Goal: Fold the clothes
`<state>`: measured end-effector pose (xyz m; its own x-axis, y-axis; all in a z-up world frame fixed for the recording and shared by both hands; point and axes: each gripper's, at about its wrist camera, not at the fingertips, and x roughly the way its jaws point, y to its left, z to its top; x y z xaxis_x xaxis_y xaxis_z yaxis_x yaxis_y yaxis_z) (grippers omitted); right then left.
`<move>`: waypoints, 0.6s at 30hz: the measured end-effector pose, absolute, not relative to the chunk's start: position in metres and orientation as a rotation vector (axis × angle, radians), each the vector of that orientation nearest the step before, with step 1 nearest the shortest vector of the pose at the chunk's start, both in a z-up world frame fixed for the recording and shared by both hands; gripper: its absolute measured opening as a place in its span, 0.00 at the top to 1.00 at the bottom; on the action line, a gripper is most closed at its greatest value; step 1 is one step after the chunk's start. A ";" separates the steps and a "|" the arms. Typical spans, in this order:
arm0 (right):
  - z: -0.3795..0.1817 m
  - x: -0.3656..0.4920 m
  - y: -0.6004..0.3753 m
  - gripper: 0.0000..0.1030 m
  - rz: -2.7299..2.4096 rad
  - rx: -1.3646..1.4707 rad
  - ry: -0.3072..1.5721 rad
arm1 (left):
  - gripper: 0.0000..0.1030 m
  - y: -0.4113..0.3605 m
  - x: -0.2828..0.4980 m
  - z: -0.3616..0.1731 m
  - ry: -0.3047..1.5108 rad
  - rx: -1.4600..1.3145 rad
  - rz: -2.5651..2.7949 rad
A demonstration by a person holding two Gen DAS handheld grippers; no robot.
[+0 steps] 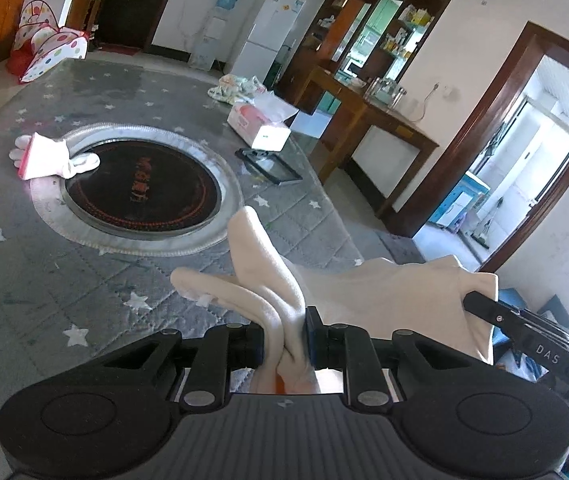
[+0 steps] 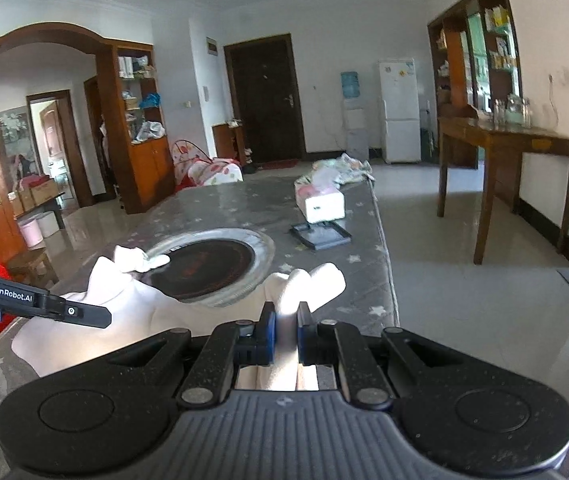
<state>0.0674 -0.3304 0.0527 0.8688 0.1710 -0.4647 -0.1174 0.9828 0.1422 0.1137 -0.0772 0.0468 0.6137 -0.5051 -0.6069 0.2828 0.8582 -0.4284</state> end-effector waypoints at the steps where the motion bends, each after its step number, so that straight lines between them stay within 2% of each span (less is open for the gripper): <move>1: 0.049 0.071 -0.332 0.92 0.144 0.112 0.505 | 0.80 -0.079 0.117 0.042 0.796 -0.302 -0.459; 12: -0.007 0.099 -0.345 0.95 0.087 0.134 0.638 | 0.78 -0.080 0.134 -0.013 0.928 -0.275 -0.402; 16: -0.015 0.100 -0.347 0.95 0.069 0.121 0.656 | 0.71 -0.074 0.133 -0.020 0.948 -0.254 -0.367; 18: -0.014 0.101 -0.346 0.95 0.076 0.115 0.656 | 0.62 -0.070 0.133 -0.021 0.950 -0.246 -0.344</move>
<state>0.1011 -0.3458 -0.0145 0.7903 0.1070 -0.6033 -0.0344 0.9908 0.1308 0.1335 -0.0704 -0.0214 0.5338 -0.3921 -0.7492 0.1791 0.9183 -0.3530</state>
